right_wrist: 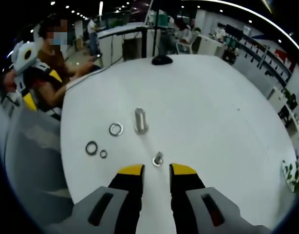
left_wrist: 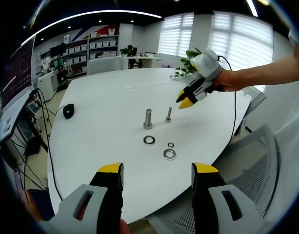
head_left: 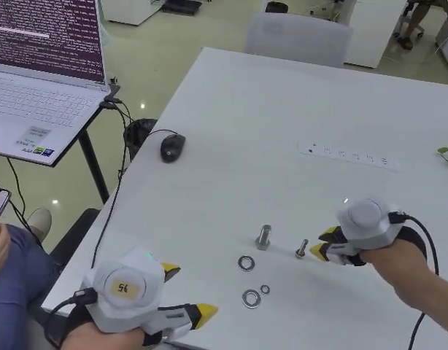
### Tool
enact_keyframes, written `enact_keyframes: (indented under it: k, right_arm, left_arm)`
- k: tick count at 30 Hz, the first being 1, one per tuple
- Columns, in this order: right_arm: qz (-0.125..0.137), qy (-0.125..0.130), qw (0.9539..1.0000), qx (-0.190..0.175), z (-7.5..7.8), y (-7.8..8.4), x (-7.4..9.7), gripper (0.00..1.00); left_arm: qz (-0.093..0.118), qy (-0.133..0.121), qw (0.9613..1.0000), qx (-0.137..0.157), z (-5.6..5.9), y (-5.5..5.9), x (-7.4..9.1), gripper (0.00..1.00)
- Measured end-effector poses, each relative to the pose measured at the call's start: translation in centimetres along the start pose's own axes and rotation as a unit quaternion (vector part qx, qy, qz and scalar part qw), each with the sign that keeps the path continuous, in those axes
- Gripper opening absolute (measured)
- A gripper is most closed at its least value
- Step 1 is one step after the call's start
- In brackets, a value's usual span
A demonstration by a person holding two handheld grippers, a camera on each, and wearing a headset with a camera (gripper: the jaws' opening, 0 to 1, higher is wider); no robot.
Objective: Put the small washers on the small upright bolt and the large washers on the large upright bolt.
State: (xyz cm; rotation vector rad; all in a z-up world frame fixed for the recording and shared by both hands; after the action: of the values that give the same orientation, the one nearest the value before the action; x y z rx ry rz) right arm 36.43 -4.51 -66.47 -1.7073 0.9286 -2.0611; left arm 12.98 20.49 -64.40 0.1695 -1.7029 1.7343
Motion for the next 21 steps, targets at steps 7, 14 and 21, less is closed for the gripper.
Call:
enact_keyframes:
  k: [7, 14, 21]
  right_arm:
    - [0.011, -0.005, 0.9999, -0.007, -2.7, 1.7, 0.7, 0.22]
    - [0.010, -0.027, 0.9993, -0.024, -5.6, 3.8, 0.2, 0.26]
    - [0.004, -0.049, 0.9983, -0.031, -7.8, 5.0, -0.5, 0.29]
  left_arm:
    - [-0.003, 0.003, 1.0000, -0.007, -0.1, -0.1, -0.1, 0.56]
    - [-0.002, 0.002, 0.9999, -0.013, -0.3, -0.4, -0.2, 0.56]
    - [0.000, 0.003, 0.9999, -0.016, -0.3, -0.6, -0.3, 0.56]
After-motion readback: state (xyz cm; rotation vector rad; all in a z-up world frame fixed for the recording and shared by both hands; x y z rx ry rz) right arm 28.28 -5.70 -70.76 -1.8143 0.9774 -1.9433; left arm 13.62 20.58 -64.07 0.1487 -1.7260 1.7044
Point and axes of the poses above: the centre of the closed fingertips' face, and the gripper's own axes: x roughly backward along the fingers, z roughly to its right, y roughly out of its underside, the point moved 10 cm from there along x, roughly backward along the fingers, and after that the axes turned 4 degrees about z, right-handed, at the moved point
